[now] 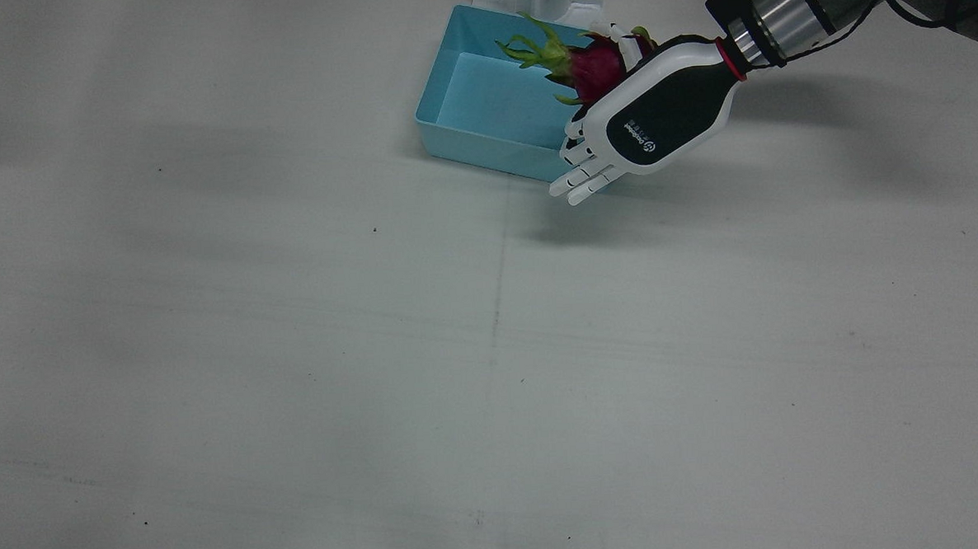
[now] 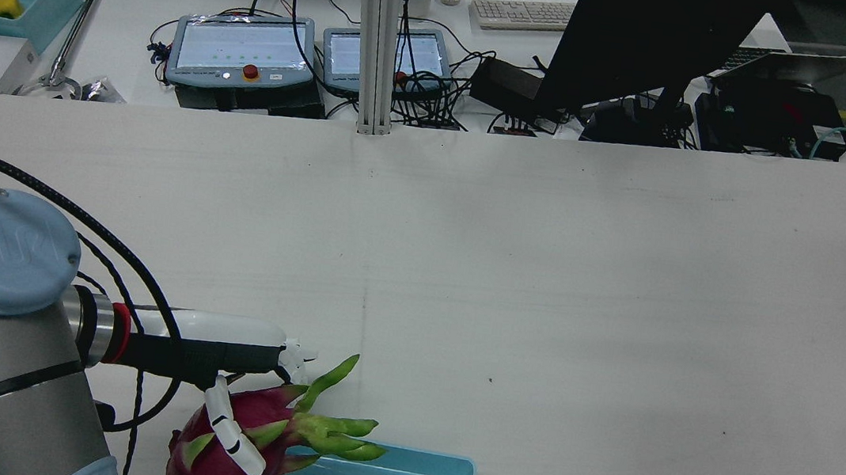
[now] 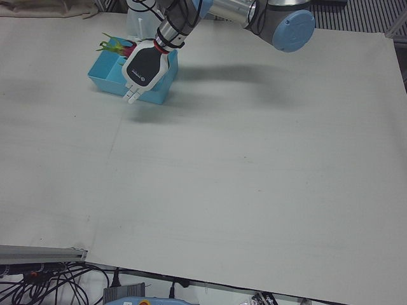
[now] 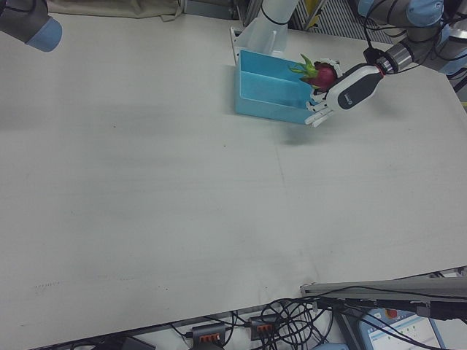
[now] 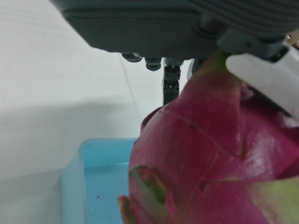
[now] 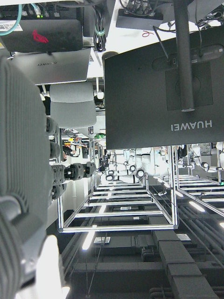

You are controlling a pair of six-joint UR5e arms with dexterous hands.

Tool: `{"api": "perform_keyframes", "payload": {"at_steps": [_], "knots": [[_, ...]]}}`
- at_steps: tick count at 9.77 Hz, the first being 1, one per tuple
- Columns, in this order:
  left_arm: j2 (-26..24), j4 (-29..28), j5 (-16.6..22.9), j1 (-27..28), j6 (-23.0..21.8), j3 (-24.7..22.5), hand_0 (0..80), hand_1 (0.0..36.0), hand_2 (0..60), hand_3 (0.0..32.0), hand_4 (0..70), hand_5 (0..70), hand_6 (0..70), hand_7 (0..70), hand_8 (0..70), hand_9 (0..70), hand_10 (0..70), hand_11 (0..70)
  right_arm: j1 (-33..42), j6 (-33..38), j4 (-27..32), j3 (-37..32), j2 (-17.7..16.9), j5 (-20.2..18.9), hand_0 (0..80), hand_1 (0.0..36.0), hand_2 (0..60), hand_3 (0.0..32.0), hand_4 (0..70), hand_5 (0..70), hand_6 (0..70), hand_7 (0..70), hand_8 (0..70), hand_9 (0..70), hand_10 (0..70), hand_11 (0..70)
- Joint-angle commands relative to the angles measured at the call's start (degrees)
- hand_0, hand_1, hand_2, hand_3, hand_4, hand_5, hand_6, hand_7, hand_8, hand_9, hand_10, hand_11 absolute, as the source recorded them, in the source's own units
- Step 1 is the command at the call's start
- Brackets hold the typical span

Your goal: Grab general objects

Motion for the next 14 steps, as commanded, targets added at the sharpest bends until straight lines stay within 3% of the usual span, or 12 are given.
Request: {"api": "perform_keyframes", "payload": {"at_steps": [1, 2, 3, 4, 6, 7, 9, 11, 12, 14], "knots": [[-0.04, 0.03, 0.56, 2.43, -3.06, -0.01, 48.2, 10.7, 0.1, 0.0, 43.7, 66.5, 3.6, 27.7, 0.0, 4.1, 0.0, 0.0, 0.00, 0.00, 0.00, -0.03, -0.01, 0.00, 0.0, 0.0, 0.0, 0.0, 0.0, 0.0, 0.0, 0.0, 0.0, 0.0, 0.0, 0.0], [-0.04, -0.15, 0.56, 4.45, -4.11, -0.10, 47.0, 8.3, 0.0, 0.0, 24.2, 47.0, 0.6, 23.4, 0.0, 3.2, 0.0, 0.0, 0.00, 0.00, 0.00, -0.03, -0.01, -0.09, 0.0, 0.0, 0.0, 0.0, 0.0, 0.0, 0.0, 0.0, 0.0, 0.0, 0.0, 0.0], [-0.04, -0.32, 0.56, 5.16, -4.82, -0.10, 46.4, 7.5, 0.0, 0.0, 9.1, 32.5, 0.0, 19.2, 0.0, 2.4, 0.0, 0.0, 0.00, 0.00, 0.00, -0.03, -0.01, 0.00, 0.0, 0.0, 0.0, 0.0, 0.0, 0.0, 0.0, 0.0, 0.0, 0.0, 0.0, 0.0], [-0.04, -0.67, 0.48, 5.17, -5.52, -0.10, 46.3, 7.9, 0.0, 0.0, 1.3, 22.8, 0.0, 16.8, 0.0, 1.9, 0.0, 0.0, 0.00, 0.00, 0.00, 0.06, -0.01, 0.00, 0.0, 0.0, 0.0, 0.0, 0.0, 0.0, 0.0, 0.0, 0.0, 0.0, 0.0, 0.0], [-0.13, -2.34, 0.48, 5.00, -5.62, 0.51, 46.3, 8.6, 0.0, 0.2, 0.0, 9.7, 0.0, 14.3, 0.0, 1.4, 0.0, 0.0, 0.00, 0.00, 0.00, -0.03, -0.01, 0.00, 0.0, 0.0, 0.0, 0.0, 0.0, 0.0, 0.0, 0.0, 0.0, 0.0, 0.0, 0.0], [-0.05, -3.13, 0.13, 4.99, -5.62, 0.78, 46.2, 9.3, 0.0, 7.4, 0.0, 0.5, 0.0, 13.4, 0.0, 1.2, 0.0, 0.0, 0.00, 0.00, 0.00, -0.03, -0.01, 0.00, 0.0, 0.0, 0.0, 0.0, 0.0, 0.0, 0.0, 0.0, 0.0, 0.0, 0.0, 0.0], [-0.04, -3.84, -0.14, 4.82, -5.70, 0.95, 46.3, 10.3, 0.0, 12.8, 0.0, 0.0, 0.0, 13.2, 0.0, 1.2, 0.0, 0.0, 0.00, 0.00, 0.00, -0.03, -0.01, 0.00, 0.0, 0.0, 0.0, 0.0, 0.0, 0.0, 0.0, 0.0, 0.0, 0.0, 0.0, 0.0], [0.39, -7.16, -0.23, 2.99, -9.11, 1.04, 46.4, 9.9, 0.0, 14.6, 0.0, 0.0, 0.0, 12.7, 0.0, 1.1, 0.0, 0.0, 0.00, 0.00, 0.00, -0.03, -0.01, 0.00, 0.0, 0.0, 0.0, 0.0, 0.0, 0.0, 0.0, 0.0, 0.0, 0.0, 0.0, 0.0], [0.57, -9.79, 0.03, 0.36, -10.70, 2.78, 46.3, 8.7, 0.0, 18.2, 0.0, 0.0, 0.0, 12.4, 0.0, 1.0, 0.0, 0.0, 0.00, 0.00, 0.00, -0.03, 0.08, 0.00, 0.0, 0.0, 0.0, 0.0, 0.0, 0.0, 0.0, 0.0, 0.0, 0.0, 0.0, 0.0], [1.01, -18.83, 0.83, -3.78, -16.84, 8.23, 46.8, 8.1, 0.0, 14.0, 0.0, 0.0, 0.0, 14.9, 0.0, 1.5, 0.0, 0.0, 0.00, 0.00, 0.00, -0.03, 0.08, 0.00, 0.0, 0.0, 0.0, 0.0, 0.0, 0.0, 0.0, 0.0, 0.0, 0.0, 0.0, 0.0]]}}
